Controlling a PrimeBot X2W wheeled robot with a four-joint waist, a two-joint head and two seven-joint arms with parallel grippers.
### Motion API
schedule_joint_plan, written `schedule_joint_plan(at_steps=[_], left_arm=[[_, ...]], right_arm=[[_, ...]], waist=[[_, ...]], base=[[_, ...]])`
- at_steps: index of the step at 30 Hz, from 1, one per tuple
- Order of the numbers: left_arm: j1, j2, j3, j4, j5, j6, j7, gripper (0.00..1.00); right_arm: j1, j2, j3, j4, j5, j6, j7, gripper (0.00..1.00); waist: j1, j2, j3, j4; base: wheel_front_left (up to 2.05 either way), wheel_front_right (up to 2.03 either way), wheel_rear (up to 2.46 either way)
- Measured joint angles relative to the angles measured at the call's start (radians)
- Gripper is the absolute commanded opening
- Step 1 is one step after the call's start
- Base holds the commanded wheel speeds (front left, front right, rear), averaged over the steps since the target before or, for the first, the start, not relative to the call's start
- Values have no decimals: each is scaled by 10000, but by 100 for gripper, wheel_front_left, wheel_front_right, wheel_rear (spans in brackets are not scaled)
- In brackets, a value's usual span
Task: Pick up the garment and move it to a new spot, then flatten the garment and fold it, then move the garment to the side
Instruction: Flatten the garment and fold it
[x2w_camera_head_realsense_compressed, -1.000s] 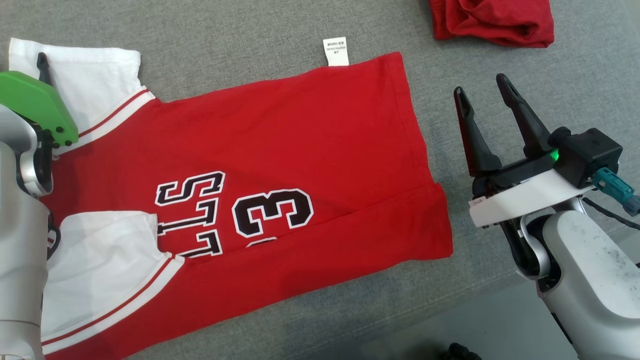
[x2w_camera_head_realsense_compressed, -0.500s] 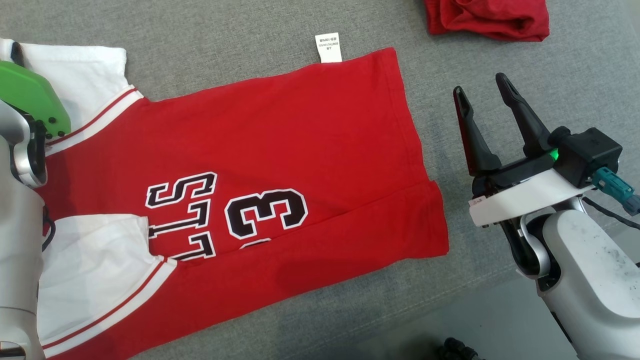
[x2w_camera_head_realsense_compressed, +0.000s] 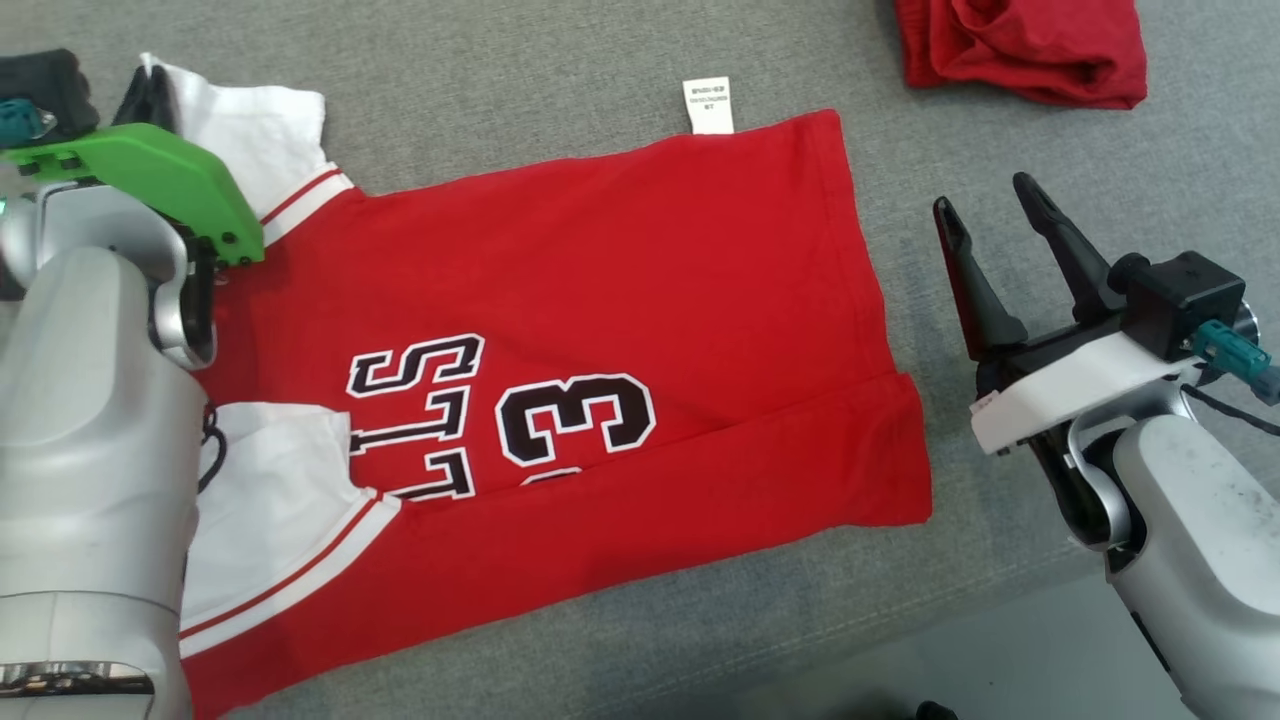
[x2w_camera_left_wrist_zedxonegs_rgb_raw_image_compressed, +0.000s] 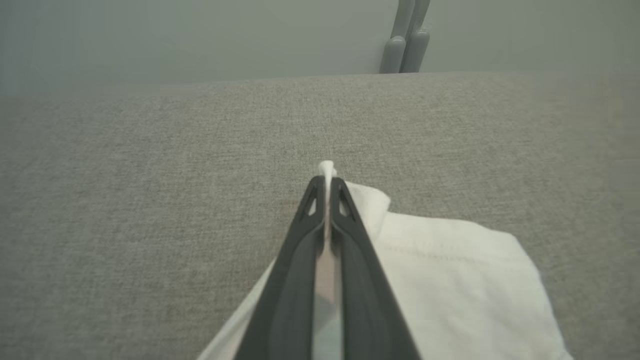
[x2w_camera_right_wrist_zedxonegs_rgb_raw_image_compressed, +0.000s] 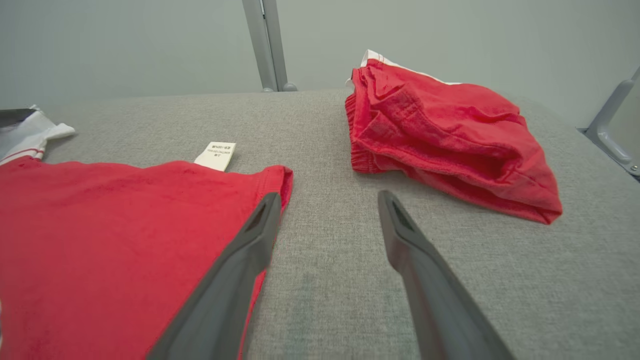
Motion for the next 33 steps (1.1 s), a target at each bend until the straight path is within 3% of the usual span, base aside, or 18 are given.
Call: schedule_joint_plan(at_steps=[9,16,29,33], left_arm=[[12,-846,-351,-159,-117,-510,-959,0],[174,-1055,-650,-316,-113,-836,-1419,0],[472,-1129,-861,-725,-130,-1145,-1871,0],[505,-1137,-930,-857,-130,-1156,-1939,0]], right_arm=[[-840,-207,17,1354,648,658,999,100],[-1529,-182,-142,2441,1254,1057,1624,100],[-2524,29,-117,4201,1684,1361,2470,96],[-2671,90,-92,4796,1705,1415,2679,86]], waist=[[0,0,-385,804],[0,0,-661,1541],[0,0,-924,2415],[0,0,-947,2454]], base=[[0,0,0],[0,0,0],[0,0,0],[0,0,0]])
